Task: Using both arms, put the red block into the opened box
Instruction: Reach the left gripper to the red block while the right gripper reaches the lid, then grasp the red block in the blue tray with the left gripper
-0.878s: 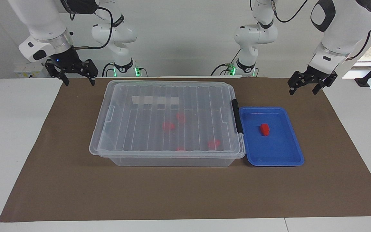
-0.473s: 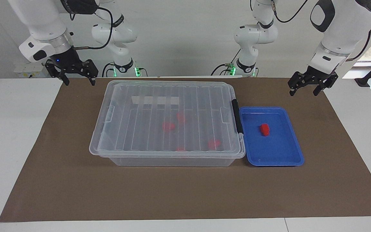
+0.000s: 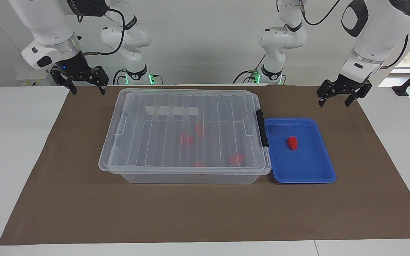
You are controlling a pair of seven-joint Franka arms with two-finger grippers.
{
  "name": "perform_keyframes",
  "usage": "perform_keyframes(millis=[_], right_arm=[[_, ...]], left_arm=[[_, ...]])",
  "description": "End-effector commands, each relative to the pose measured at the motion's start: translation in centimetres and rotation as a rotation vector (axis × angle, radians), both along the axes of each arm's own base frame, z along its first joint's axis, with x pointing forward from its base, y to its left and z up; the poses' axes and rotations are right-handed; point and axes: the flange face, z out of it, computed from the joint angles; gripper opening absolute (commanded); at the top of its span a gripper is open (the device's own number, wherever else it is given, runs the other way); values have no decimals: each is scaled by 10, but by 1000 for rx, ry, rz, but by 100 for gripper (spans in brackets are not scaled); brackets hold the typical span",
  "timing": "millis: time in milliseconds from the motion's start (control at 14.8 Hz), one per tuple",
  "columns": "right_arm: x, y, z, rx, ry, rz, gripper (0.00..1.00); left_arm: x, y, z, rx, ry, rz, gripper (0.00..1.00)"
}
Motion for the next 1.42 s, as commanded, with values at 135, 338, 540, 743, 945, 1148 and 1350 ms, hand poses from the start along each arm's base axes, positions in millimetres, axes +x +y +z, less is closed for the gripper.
perform_keyframes(millis=[135,338,540,743,945,1148,1350], right_arm=[[-4,2,-33,16,-81,22,100],[-9,19,-65,16,-78,52,100],[1,29,-96,17,-58,66,100],[7,33,-125,17,-19,84,100],[6,17,-140,17,4,53,100],[5,19,-156,15,-4,59,100],[-1,15,-168,14,5,61,100]], left_arm=[[-17,-14,-38,7,-20,-34,100],[-21,-14,-77,6,-32,-33,100],[-24,-28,-120,5,-13,-47,100],[-24,-41,-162,0,-7,-5,100],[-25,-43,-205,-3,-7,-5,100],[-29,-37,-235,-3,7,11,100],[-31,-34,-257,-12,-23,49,100]])
